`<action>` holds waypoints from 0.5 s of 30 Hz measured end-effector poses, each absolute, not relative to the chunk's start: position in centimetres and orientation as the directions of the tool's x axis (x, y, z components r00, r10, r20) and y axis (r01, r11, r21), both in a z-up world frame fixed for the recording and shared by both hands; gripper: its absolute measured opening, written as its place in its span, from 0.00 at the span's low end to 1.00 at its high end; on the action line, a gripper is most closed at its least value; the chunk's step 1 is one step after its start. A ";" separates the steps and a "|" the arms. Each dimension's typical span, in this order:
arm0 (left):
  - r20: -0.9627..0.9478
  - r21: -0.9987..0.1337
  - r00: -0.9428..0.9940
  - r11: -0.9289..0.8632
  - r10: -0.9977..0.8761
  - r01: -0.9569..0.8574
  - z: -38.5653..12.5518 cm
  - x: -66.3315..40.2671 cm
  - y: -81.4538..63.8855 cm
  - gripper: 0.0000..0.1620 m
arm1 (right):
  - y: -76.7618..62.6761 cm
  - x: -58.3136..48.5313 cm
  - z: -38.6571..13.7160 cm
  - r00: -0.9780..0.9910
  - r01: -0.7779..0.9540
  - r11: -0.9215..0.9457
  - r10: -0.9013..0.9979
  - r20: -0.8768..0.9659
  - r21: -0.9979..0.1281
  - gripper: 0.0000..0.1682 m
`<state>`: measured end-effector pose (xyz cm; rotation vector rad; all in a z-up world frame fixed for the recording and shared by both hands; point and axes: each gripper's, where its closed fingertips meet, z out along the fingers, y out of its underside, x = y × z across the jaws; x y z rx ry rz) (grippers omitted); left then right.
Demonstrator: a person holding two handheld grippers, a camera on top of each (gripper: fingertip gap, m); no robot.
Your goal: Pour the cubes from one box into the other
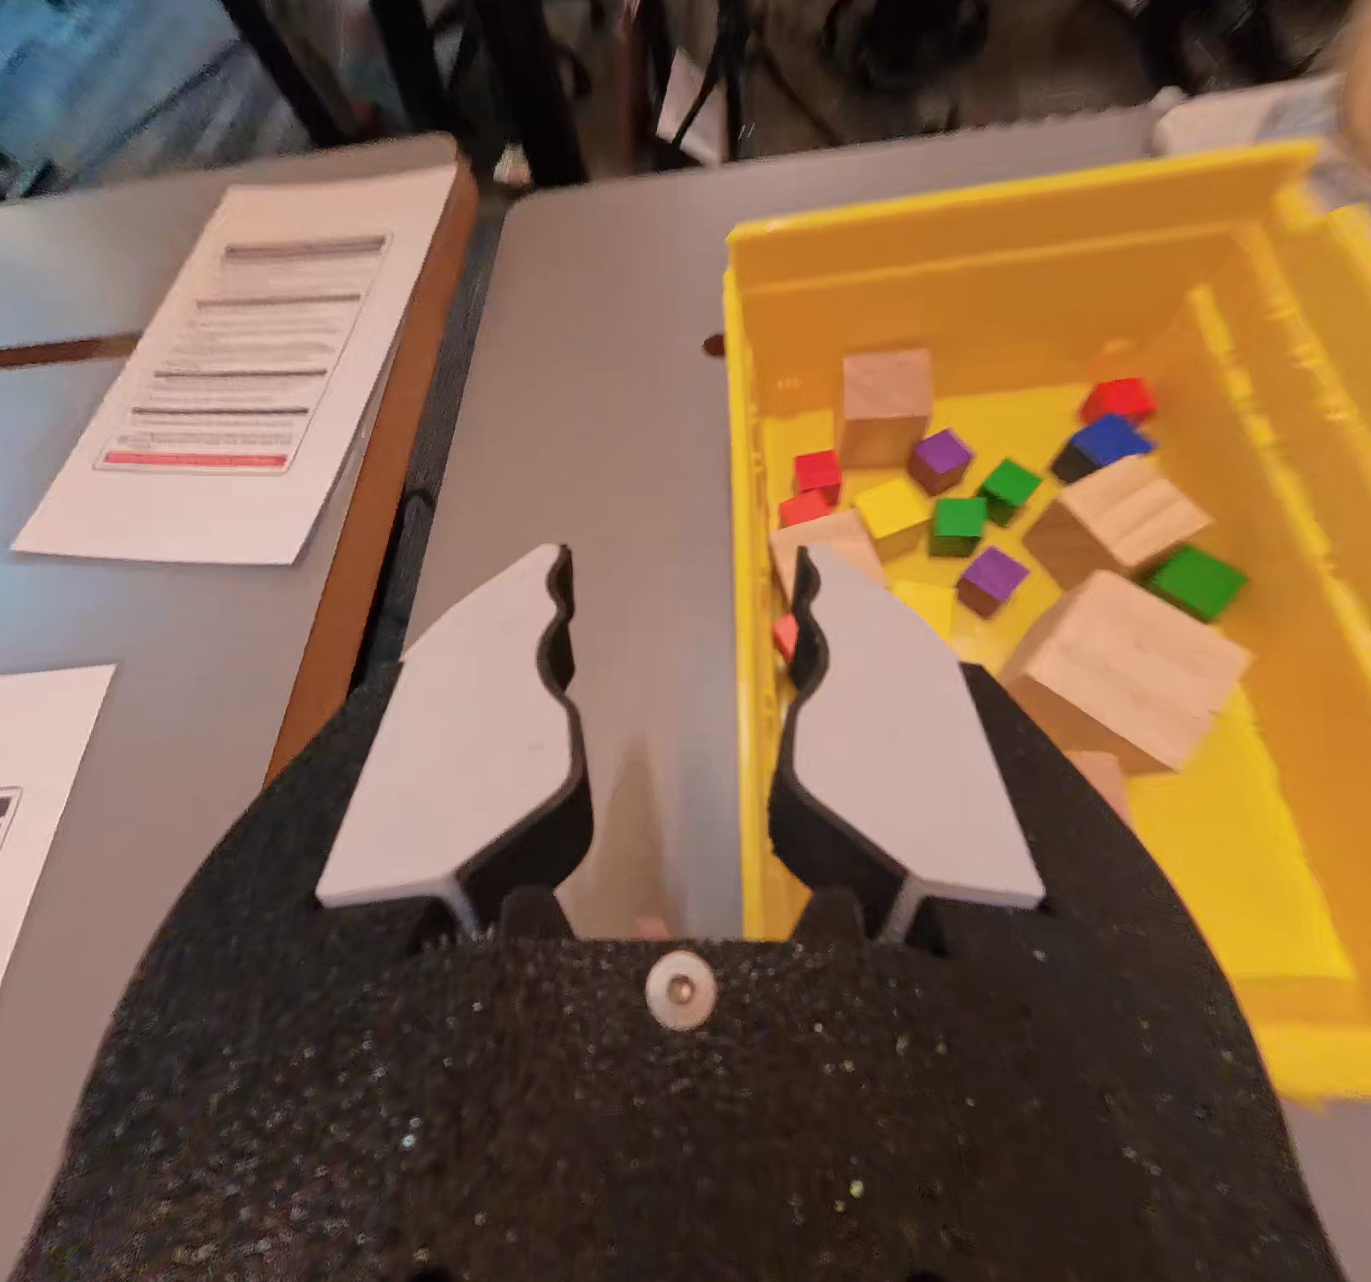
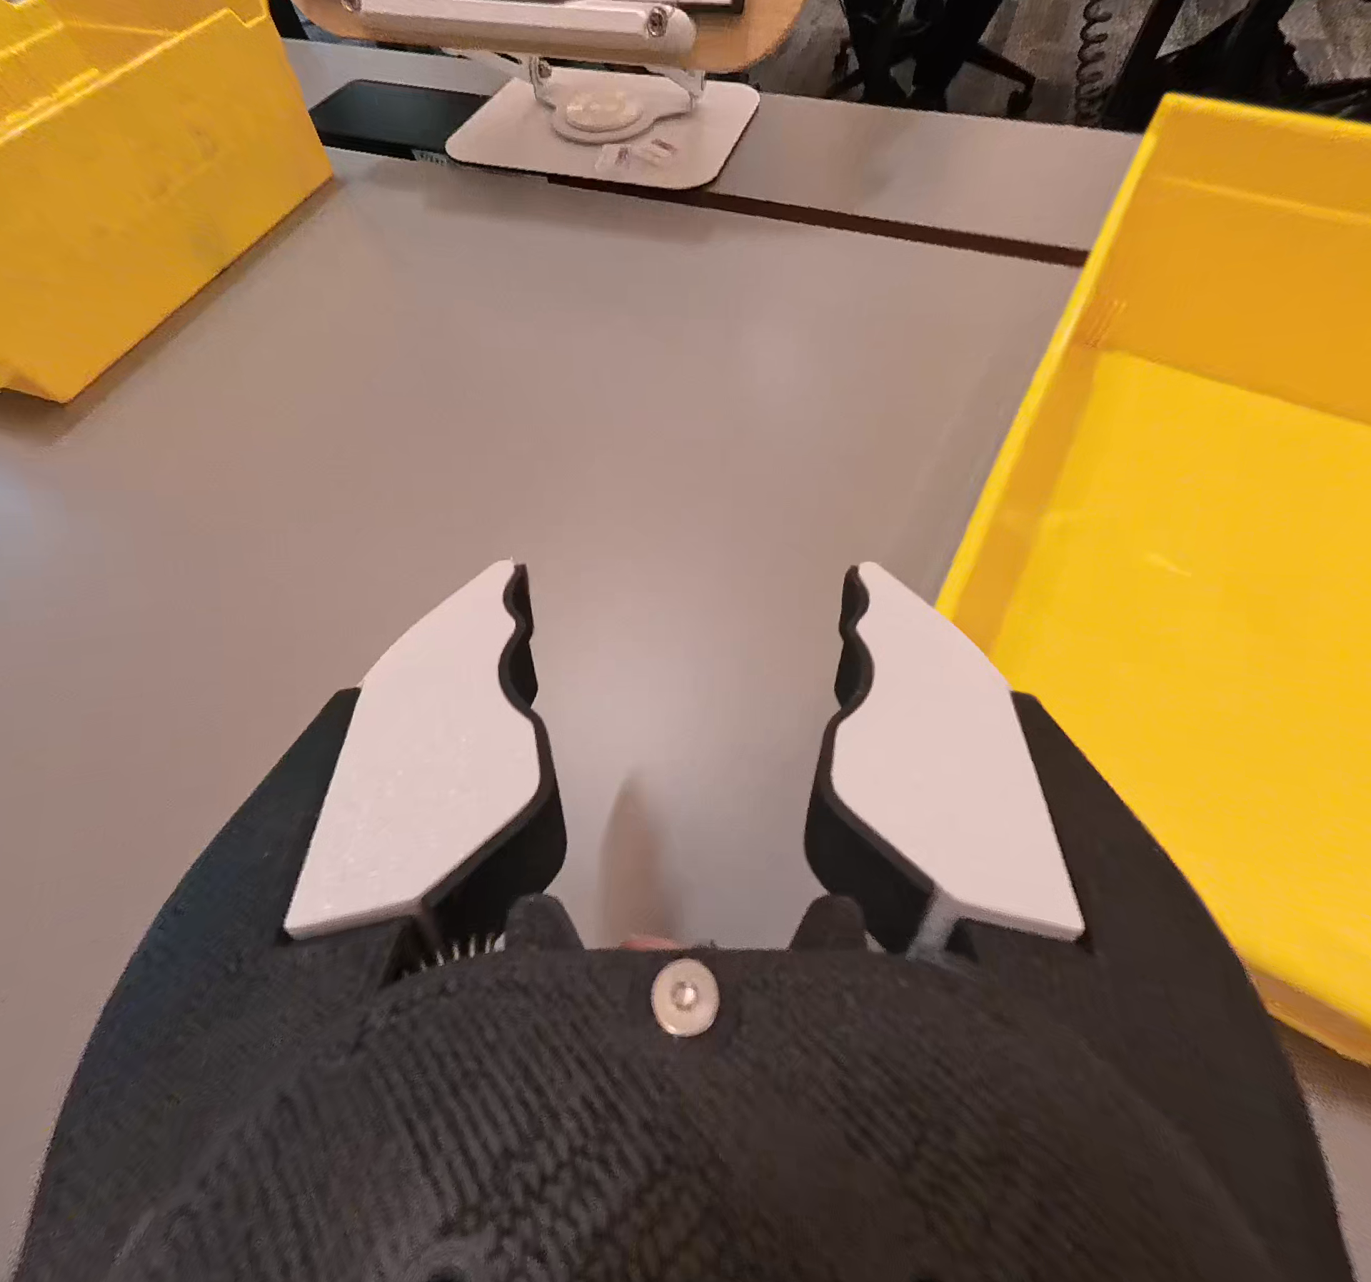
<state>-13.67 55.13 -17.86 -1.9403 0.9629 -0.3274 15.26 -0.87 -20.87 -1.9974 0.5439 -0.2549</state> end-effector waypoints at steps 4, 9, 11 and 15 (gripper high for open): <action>-0.137 -0.938 0.647 -0.112 -0.750 -0.328 -13.3 -14.6 51.8 0.37 | 1.2 15.0 -20.6 0.883 -0.233 -0.411 -0.469 -0.015 -0.881 0.50; -0.102 -0.976 0.642 -0.048 -0.760 -0.212 -10.3 -15.4 48.4 0.51 | 5.3 15.1 -19.2 0.871 -0.148 -0.421 -0.484 0.084 -0.895 0.54; -0.066 -0.988 0.638 -0.040 -0.767 -0.150 -9.0 -15.4 47.0 0.53 | 7.3 15.0 -18.2 0.865 -0.097 -0.415 -0.484 0.129 -0.905 0.56; -0.137 -0.988 0.607 0.063 -0.783 -0.143 -7.5 -15.0 44.2 0.52 | 11.8 13.3 -16.6 0.890 -0.024 -0.398 -0.426 0.162 -0.917 0.57</action>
